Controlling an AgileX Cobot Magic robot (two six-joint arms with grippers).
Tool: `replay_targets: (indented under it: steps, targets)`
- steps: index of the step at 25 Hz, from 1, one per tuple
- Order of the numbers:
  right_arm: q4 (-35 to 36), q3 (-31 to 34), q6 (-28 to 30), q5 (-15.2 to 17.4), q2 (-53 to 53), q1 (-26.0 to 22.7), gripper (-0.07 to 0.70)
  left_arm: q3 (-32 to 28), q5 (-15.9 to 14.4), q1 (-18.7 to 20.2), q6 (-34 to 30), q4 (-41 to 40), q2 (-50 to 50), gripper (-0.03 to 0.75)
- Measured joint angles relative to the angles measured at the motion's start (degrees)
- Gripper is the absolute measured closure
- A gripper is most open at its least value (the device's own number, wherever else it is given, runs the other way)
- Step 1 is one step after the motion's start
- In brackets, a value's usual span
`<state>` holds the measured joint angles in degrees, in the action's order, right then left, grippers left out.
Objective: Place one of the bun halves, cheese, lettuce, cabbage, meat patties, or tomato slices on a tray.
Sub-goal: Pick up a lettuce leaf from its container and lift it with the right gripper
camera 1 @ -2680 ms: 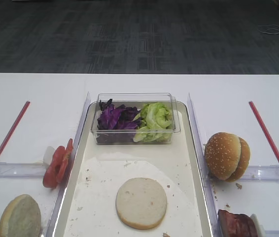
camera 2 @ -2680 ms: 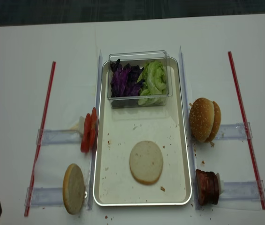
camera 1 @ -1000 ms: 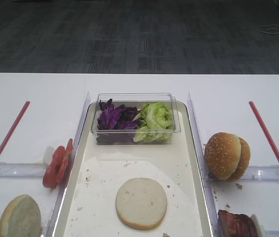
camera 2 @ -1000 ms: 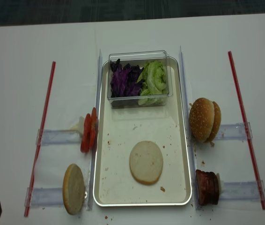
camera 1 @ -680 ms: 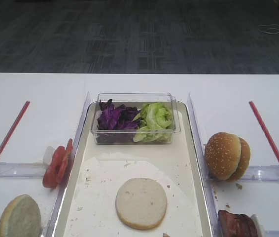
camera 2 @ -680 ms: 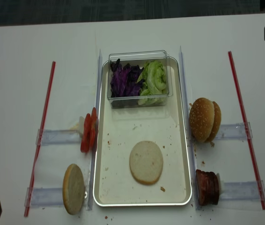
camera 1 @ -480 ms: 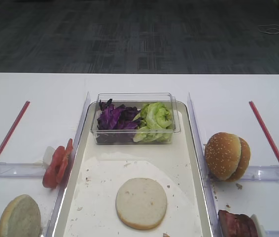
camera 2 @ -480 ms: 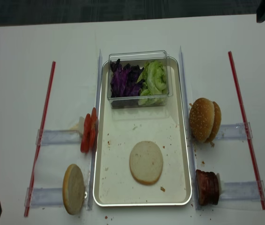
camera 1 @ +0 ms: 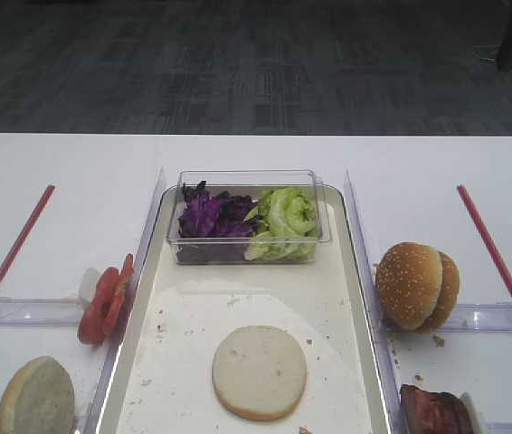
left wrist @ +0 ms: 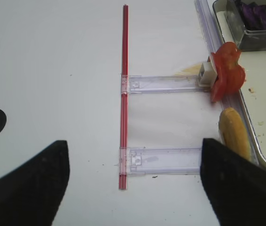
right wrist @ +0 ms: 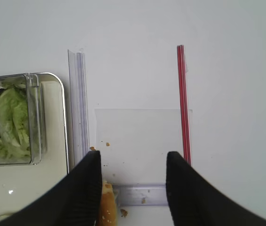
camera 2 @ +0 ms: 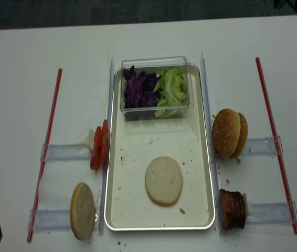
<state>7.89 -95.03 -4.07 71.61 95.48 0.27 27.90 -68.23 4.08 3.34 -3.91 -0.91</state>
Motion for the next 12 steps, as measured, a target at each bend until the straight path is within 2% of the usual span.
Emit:
replay_targets:
  steps: [12]
  targets:
    - [-0.85,-0.35,-2.30,0.00,0.61,0.00,0.294,0.00,0.00,0.00,0.00,0.00,0.00,0.177]
